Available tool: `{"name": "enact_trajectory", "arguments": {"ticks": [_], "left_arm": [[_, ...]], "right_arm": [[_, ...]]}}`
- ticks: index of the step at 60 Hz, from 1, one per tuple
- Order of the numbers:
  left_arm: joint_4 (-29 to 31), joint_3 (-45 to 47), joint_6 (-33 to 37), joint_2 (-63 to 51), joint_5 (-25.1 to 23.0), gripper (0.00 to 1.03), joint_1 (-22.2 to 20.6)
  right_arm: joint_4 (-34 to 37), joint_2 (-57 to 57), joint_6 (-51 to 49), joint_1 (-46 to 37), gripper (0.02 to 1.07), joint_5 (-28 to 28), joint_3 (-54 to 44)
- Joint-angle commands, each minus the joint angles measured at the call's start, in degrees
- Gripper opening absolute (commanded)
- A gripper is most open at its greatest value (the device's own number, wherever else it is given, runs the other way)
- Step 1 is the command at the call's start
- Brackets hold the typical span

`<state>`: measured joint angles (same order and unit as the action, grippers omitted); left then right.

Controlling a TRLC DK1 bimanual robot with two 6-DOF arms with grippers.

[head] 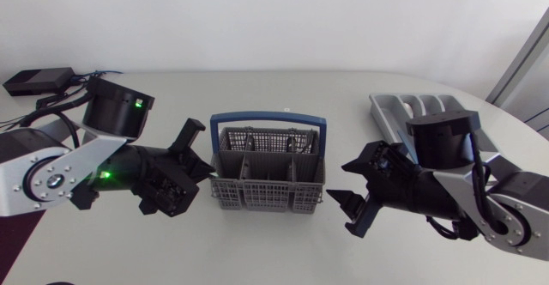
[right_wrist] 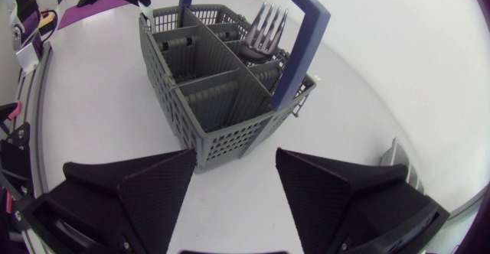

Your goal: Unload the cutlery basket into the drawer organizer.

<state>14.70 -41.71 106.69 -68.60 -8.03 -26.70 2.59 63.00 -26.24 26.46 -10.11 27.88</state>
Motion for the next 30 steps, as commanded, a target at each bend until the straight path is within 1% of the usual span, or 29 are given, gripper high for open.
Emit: {"name": "enact_trajectory", "arguments": {"ticks": [1, 12, 20, 30], "left_arm": [[1.6, -2.8, 2.1, 1.0, 0.4, 0.03, -0.1], [3.1, -5.8, 0.6, 1.8, 0.4, 0.03, -1.3], [6.1, -9.0, -2.2, 3.0, 0.3, 0.03, -2.8], [9.8, -12.6, -4.2, 4.9, 0.3, 0.03, -3.1]], "right_arm": [[-0.5, -0.4, -1.4, -0.3, 0.78, -0.3, -1.9], [-0.2, -1.5, -1.4, -0.2, 0.78, -0.4, -2.5], [0.8, -2.9, -1.4, 0.0, 0.78, -0.4, -2.5], [2.5, -4.7, -1.4, 0.3, 0.78, -0.4, -2.2]]}}
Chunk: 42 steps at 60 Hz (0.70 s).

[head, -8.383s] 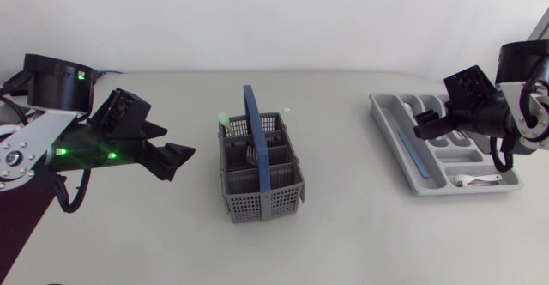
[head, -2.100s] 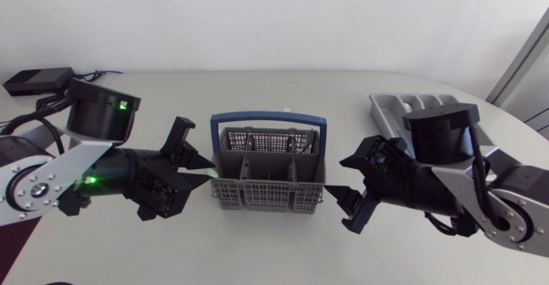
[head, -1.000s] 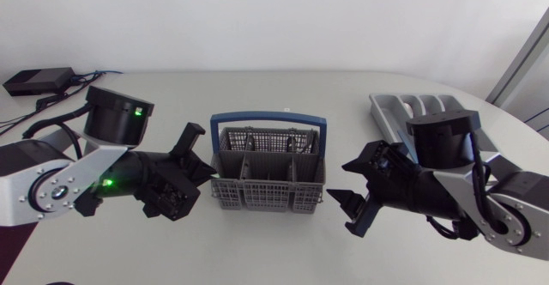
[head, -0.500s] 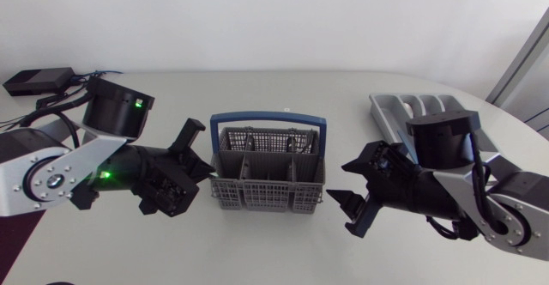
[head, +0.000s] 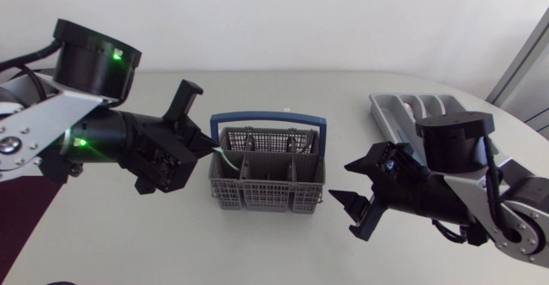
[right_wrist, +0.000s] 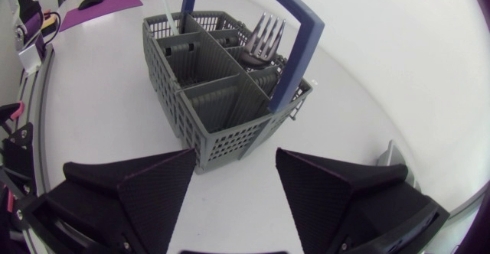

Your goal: Unload the cutlery basket into the drawer organizer.

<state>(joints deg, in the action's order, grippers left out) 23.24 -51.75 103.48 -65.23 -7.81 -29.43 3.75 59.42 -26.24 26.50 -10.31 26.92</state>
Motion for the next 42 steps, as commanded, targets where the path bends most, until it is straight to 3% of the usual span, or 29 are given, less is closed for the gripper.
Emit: {"name": "enact_trajectory", "arguments": {"ticks": [1, 17, 23, 29, 34, 42], "left_arm": [[1.7, -2.9, -1.2, 1.9, 0.1, 0.03, -0.4], [5.0, -3.5, -3.9, 8.3, 1.0, 0.03, 0.1], [6.0, -3.6, -9.2, 10.8, 1.5, 0.03, -0.3], [7.3, -5.0, -19.3, 12.6, 1.5, 0.03, -1.3], [10.9, -6.4, -31.4, 13.8, 1.5, 0.03, -3.7], [10.9, -6.3, -48.8, 14.0, 1.5, 0.03, -7.3]], "right_arm": [[1.5, -1.5, -1.4, 0.2, 0.78, -0.2, -1.3], [3.5, -4.8, -0.7, 0.7, 0.78, -0.2, -1.4], [3.7, -6.1, 0.2, 1.7, 0.78, 0.1, -1.6], [4.2, -7.9, 1.5, 2.7, 0.78, 0.5, -1.8], [4.8, -9.7, 2.3, 3.3, 0.78, 0.7, -1.9], [5.9, -12.5, 3.5, 5.1, 0.78, 2.2, -1.8]]}}
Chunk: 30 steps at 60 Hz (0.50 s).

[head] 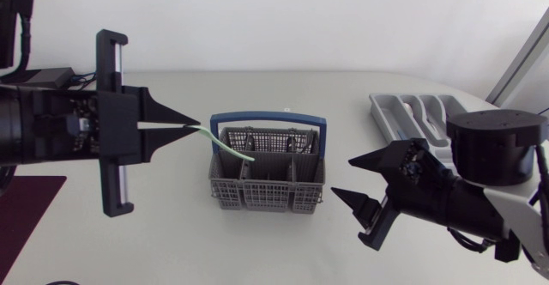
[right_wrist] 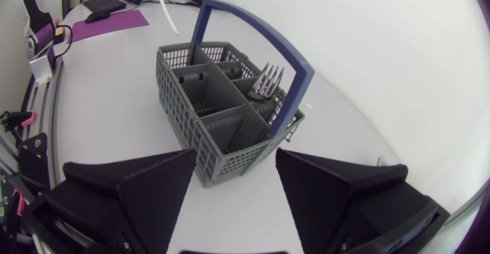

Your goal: Unload the cutlery basket into the drawer organizer.

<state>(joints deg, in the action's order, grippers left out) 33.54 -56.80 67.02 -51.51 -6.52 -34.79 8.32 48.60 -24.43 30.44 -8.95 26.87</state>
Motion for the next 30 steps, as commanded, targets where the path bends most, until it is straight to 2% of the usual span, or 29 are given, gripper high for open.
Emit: {"name": "enact_trajectory", "arguments": {"ticks": [1, 4, 17, 30], "left_arm": [[0.6, -1.1, -13.2, 0.3, 0.2, 0.03, -2.1], [0.1, -0.6, -19.6, -0.3, 0.2, 0.03, -3.7], [-4.1, 0.7, -38.2, -4.9, 0.5, 0.03, -7.5], [-5.9, -0.8, -52.7, -10.7, 0.1, 0.03, -10.7]], "right_arm": [[1.4, -2.0, 1.8, 1.6, 0.78, 1.1, -1.6], [1.7, -3.1, 2.1, 3.1, 0.78, 2.8, -1.6], [3.5, -7.7, 4.0, 12.2, 0.78, 10.8, -1.7], [3.1, -9.4, 4.7, 18.5, 0.78, 16.9, -1.6]]}}
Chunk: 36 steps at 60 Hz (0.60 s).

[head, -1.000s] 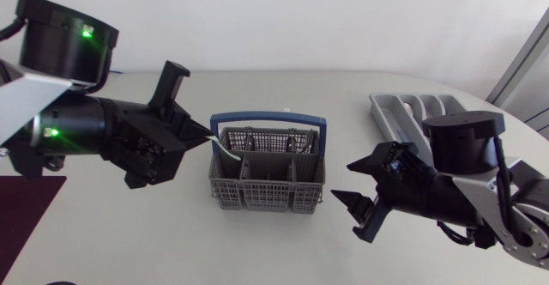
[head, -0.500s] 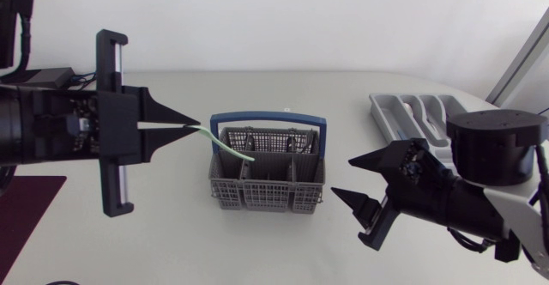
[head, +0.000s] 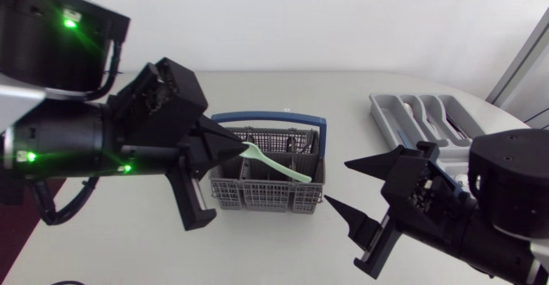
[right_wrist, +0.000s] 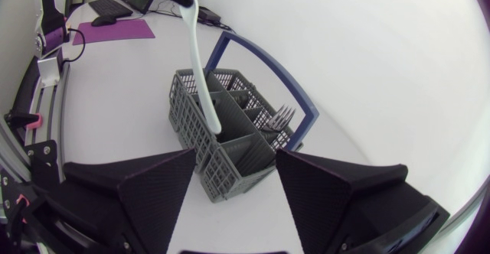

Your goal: Unload the cutlery basket into the drawer organizer.

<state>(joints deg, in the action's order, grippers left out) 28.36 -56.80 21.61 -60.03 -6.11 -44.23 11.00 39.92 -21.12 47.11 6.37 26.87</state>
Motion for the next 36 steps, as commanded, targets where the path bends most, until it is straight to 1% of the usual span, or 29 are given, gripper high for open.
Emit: {"name": "enact_trajectory", "arguments": {"ticks": [1, 8, 13, 18, 24, 30, 34, 35, 36], "left_arm": [[-0.8, -0.9, -8.3, -2.7, -0.4, 0.03, -1.4], [-0.8, -2.1, -12.2, -5.2, -1.3, 0.03, -1.5], [-0.7, -3.5, -16.2, -7.1, -4.6, 0.03, -0.4], [-0.7, -4.5, -18.4, -8.3, -6.2, 0.03, -0.2], [-0.2, -5.7, -20.0, -9.4, -8.0, 0.03, 0.5], [0.7, -6.9, -21.2, -10.7, -11.4, 0.03, 1.7], [1.3, -7.5, -21.3, -11.5, -12.1, 0.03, 2.0], [1.3, -7.6, -21.3, -11.6, -12.3, 0.03, 2.0], [1.3, -7.7, -21.3, -11.7, -12.3, 0.03, 2.0]], "right_arm": [[0.4, -0.8, 1.5, 2.3, 0.78, 1.8, -1.5], [-0.5, -0.3, 1.5, 5.4, 0.77, 4.4, -0.9], [-1.8, 1.3, 1.9, 7.0, 0.77, 5.2, -0.4], [-3.7, 3.3, 1.9, 8.6, 0.77, 6.4, -0.2], [-5.4, 5.9, 1.8, 10.0, 0.70, 7.1, 0.7], [-8.2, 8.8, 0.7, 11.0, 0.69, 9.2, 1.5], [-10.0, 10.6, -0.4, 11.3, 0.63, 10.7, 2.1], [-11.4, 11.5, -1.2, 11.5, 0.61, 11.9, 2.4], [-11.9, 11.8, -1.5, 11.5, 0.61, 12.3, 2.5]]}}
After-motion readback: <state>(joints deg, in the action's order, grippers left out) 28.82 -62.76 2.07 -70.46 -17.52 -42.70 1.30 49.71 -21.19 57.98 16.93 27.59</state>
